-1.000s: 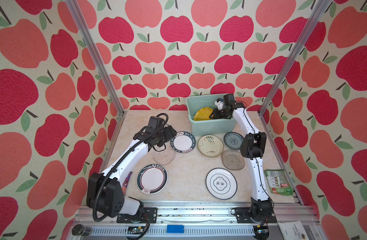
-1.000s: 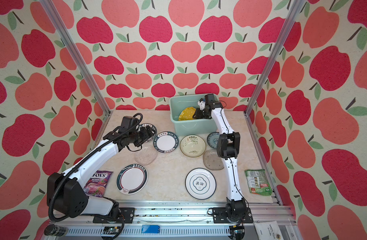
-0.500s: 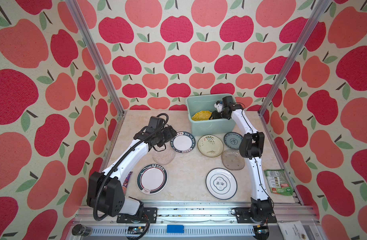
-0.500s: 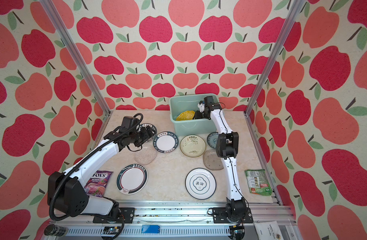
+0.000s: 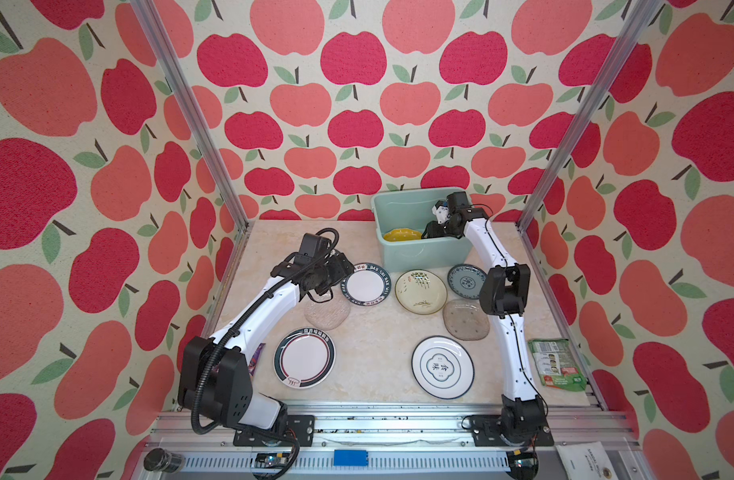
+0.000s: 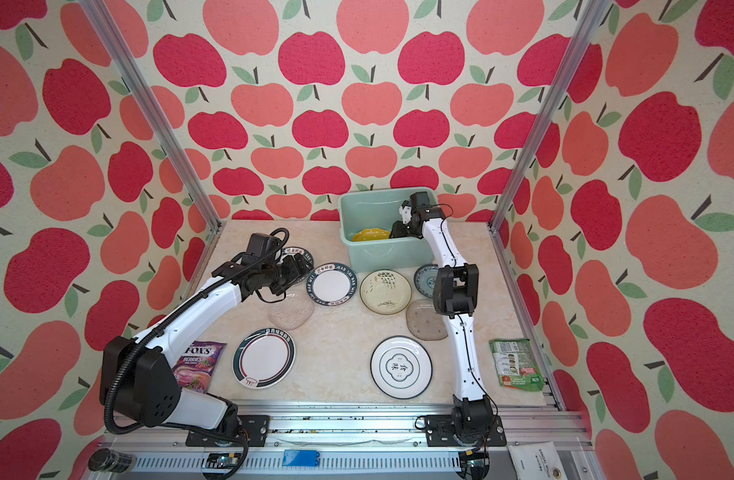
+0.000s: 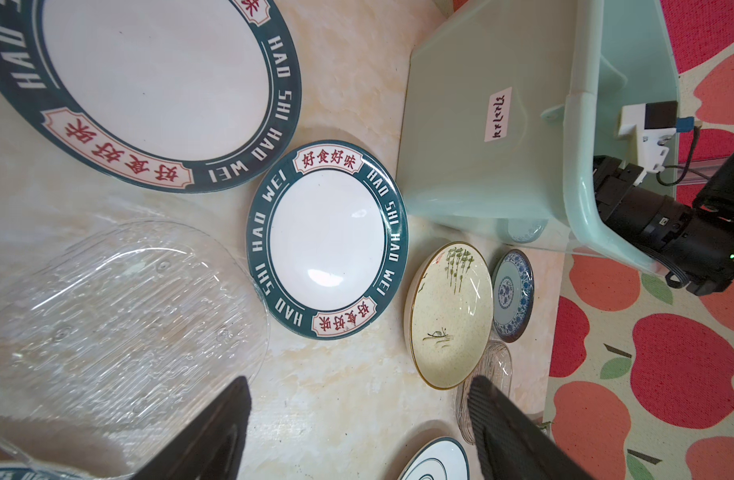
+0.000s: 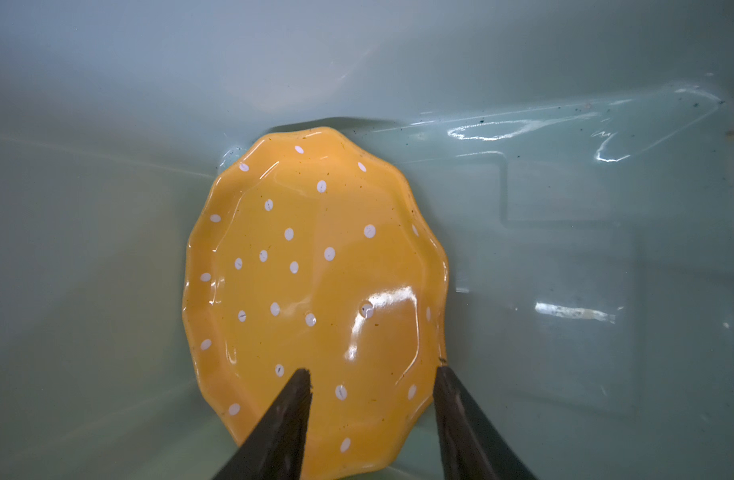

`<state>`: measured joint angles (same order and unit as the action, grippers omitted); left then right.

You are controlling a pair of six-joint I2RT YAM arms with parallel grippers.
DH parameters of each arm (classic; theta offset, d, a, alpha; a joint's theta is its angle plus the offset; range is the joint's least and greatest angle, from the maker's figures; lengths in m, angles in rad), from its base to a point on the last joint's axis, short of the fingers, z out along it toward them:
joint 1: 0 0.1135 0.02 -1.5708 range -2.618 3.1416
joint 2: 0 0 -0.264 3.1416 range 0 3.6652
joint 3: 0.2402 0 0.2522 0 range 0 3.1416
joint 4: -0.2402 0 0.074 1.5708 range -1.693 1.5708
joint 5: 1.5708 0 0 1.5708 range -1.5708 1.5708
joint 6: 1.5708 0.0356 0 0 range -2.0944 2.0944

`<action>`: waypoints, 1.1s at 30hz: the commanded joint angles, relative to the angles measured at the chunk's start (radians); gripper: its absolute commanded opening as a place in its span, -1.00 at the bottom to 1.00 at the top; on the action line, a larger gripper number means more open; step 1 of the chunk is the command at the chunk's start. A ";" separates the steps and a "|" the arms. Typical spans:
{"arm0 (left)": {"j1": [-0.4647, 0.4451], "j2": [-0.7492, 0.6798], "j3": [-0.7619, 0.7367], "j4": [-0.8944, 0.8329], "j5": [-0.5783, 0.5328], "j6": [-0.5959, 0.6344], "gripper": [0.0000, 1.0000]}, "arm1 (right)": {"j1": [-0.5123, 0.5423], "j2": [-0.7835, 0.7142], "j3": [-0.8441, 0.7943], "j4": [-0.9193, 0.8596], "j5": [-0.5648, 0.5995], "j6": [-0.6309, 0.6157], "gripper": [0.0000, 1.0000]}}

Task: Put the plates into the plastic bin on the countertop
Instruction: 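Lower the yellow plate into the bin and open the right gripper, then raise the right gripper out of the bin and move both grippers toward the remaining plates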

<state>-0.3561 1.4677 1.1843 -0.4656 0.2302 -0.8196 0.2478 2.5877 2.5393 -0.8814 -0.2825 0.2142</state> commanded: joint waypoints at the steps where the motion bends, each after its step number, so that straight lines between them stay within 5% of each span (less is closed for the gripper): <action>1: 0.006 0.018 0.031 0.009 0.008 0.002 0.69 | -0.010 0.012 0.000 0.008 0.018 -0.021 0.03; 10: 0.009 -0.050 0.079 -0.048 -0.045 0.058 0.70 | -0.019 -0.142 0.011 0.017 0.001 -0.001 0.06; 20: 0.008 -0.373 0.100 -0.257 -0.121 0.151 0.72 | -0.019 -0.483 -0.079 -0.067 -0.129 0.009 0.13; 25: 0.006 -0.523 0.110 -0.417 -0.046 0.142 0.72 | -0.006 -0.720 -0.313 -0.152 -0.143 -0.001 0.13; 33: -0.030 -0.641 0.026 -0.469 0.143 0.056 0.72 | 0.048 -1.229 -0.933 -0.075 -0.109 0.033 0.20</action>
<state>-0.3687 0.8341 1.2461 -0.8787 0.2745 -0.7273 0.2752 1.4818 1.7191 -0.9451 -0.4011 0.2260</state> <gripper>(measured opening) 0.859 0.599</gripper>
